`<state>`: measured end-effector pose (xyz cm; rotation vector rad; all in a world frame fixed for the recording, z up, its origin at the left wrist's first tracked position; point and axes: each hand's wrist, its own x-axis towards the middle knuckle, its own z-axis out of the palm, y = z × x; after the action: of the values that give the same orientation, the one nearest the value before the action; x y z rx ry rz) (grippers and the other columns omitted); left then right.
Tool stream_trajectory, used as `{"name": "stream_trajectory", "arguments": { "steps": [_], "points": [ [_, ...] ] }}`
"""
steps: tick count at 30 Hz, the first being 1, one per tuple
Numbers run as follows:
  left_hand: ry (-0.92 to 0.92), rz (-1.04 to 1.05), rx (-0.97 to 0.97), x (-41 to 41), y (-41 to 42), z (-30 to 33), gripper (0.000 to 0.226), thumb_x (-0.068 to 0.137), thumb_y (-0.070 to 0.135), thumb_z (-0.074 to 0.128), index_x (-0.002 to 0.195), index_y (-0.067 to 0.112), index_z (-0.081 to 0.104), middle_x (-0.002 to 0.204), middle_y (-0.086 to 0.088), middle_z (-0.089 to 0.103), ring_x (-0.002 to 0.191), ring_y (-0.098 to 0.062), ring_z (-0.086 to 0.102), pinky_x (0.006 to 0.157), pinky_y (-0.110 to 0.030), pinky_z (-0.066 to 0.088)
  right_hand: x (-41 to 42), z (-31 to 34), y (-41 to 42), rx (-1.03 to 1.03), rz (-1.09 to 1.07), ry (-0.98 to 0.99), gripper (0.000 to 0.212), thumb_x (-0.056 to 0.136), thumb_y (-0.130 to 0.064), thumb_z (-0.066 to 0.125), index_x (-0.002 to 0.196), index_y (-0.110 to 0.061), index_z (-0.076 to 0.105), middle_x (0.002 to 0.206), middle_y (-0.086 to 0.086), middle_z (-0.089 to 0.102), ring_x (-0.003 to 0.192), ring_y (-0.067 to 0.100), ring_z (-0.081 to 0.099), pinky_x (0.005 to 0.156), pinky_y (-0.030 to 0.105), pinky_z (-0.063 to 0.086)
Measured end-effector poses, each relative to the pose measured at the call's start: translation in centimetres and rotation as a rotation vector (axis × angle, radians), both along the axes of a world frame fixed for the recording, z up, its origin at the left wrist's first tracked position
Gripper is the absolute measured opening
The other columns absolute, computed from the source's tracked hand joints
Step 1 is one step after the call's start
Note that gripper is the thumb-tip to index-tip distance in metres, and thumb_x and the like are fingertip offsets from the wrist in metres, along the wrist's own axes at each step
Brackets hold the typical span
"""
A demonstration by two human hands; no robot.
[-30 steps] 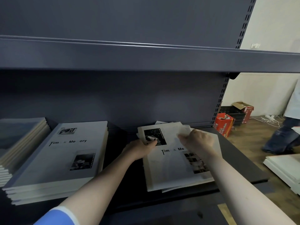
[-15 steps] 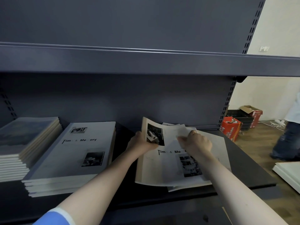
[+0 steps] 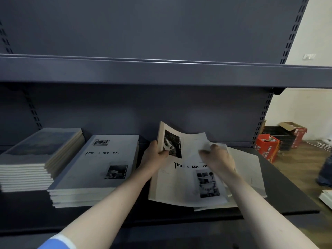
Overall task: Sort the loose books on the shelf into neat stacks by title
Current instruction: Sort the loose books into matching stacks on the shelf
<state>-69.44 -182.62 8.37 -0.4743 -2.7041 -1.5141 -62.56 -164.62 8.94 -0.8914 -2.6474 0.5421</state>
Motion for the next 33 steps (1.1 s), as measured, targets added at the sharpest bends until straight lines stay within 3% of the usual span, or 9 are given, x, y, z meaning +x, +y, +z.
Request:
{"name": "stream_trajectory", "arguments": {
  "steps": [4,8,15,19,21,27,29,31,33],
  "points": [
    [0.034,0.041,0.043,-0.2,-1.1,0.6,0.030,0.091,0.019,0.057,0.115,0.003,0.050,0.108,-0.013,0.059,0.104,-0.030,0.057,0.079,-0.032,0.043,-0.4,0.5,-1.1,-0.038,0.021,0.060,0.034,0.091,-0.035,0.045,0.108,-0.007,0.054,0.102,0.014,0.064,0.097,0.033,0.059,0.069,0.031,0.039],
    [0.033,0.055,0.078,-0.6,-2.6,1.4,0.031,0.093,0.017,0.055,0.120,0.004,0.050,0.112,-0.011,0.058,0.104,-0.025,0.056,0.076,-0.024,0.036,-1.1,1.4,-2.1,-0.089,0.080,0.102,0.035,0.093,-0.034,0.046,0.113,-0.006,0.053,0.091,0.011,0.057,0.092,0.032,0.057,0.068,0.032,0.040],
    [0.030,0.115,0.081,-2.6,-7.4,1.8,0.033,0.090,0.015,0.058,0.118,0.000,0.052,0.109,-0.014,0.061,0.106,-0.029,0.058,0.073,-0.025,0.037,-3.2,2.4,-6.2,-0.130,0.189,0.118,0.021,0.093,-0.030,0.047,0.092,-0.009,0.048,0.070,0.003,0.049,0.073,0.027,0.052,0.054,0.030,0.032],
    [0.012,0.141,0.076,-4.2,-11.2,1.7,0.031,0.089,0.015,0.059,0.115,-0.001,0.054,0.109,-0.019,0.063,0.103,-0.032,0.059,0.071,-0.024,0.036,-5.3,2.7,-9.8,-0.145,0.248,0.111,0.022,0.093,-0.031,0.048,0.091,-0.008,0.046,0.070,0.003,0.048,0.074,0.026,0.050,0.058,0.029,0.034],
    [0.002,0.149,0.075,-5.1,-13.2,1.8,0.029,0.089,0.015,0.059,0.112,-0.001,0.055,0.105,-0.022,0.063,0.091,-0.032,0.060,0.066,-0.024,0.036,-6.5,2.6,-11.6,-0.157,0.267,0.099,0.024,0.094,-0.032,0.048,0.094,-0.009,0.045,0.069,0.000,0.045,0.073,0.025,0.049,0.055,0.028,0.032],
    [0.059,0.205,-0.056,-7.6,-18.2,1.4,0.025,0.087,0.018,0.061,0.104,0.000,0.058,0.081,-0.006,0.056,0.074,-0.021,0.054,0.052,-0.025,0.034,-10.1,1.9,-16.3,-0.174,0.305,0.042,0.034,0.096,-0.036,0.046,0.109,-0.005,0.052,0.087,0.006,0.056,0.076,0.024,0.054,0.050,0.026,0.031],
    [0.058,0.196,-0.085,-8.1,-19.5,1.0,0.030,0.084,0.022,0.062,0.106,0.002,0.059,0.083,-0.003,0.062,0.076,-0.021,0.059,0.059,-0.028,0.045,-11.2,1.5,-17.5,-0.178,0.308,0.030,0.034,0.095,-0.036,0.046,0.109,-0.006,0.053,0.091,0.007,0.058,0.077,0.024,0.055,0.051,0.026,0.032],
    [0.051,0.197,-0.113,-8.8,-20.7,0.3,0.036,0.079,0.028,0.062,0.109,0.010,0.059,0.093,-0.005,0.068,0.086,-0.024,0.065,0.077,-0.039,0.054,-12.1,1.0,-18.4,-0.192,0.314,0.014,0.032,0.095,-0.036,0.047,0.107,-0.007,0.054,0.088,0.006,0.057,0.075,0.023,0.055,0.051,0.026,0.032],
    [0.046,0.221,-0.161,-9.0,-21.5,0.1,0.033,0.081,0.028,0.061,0.110,0.013,0.059,0.094,-0.003,0.068,0.085,-0.022,0.064,0.077,-0.038,0.053,-12.8,0.4,-19.1,-0.196,0.315,-0.010,0.030,0.095,-0.034,0.047,0.106,-0.007,0.053,0.082,0.004,0.055,0.069,0.020,0.052,0.050,0.025,0.032]
  ]
}}
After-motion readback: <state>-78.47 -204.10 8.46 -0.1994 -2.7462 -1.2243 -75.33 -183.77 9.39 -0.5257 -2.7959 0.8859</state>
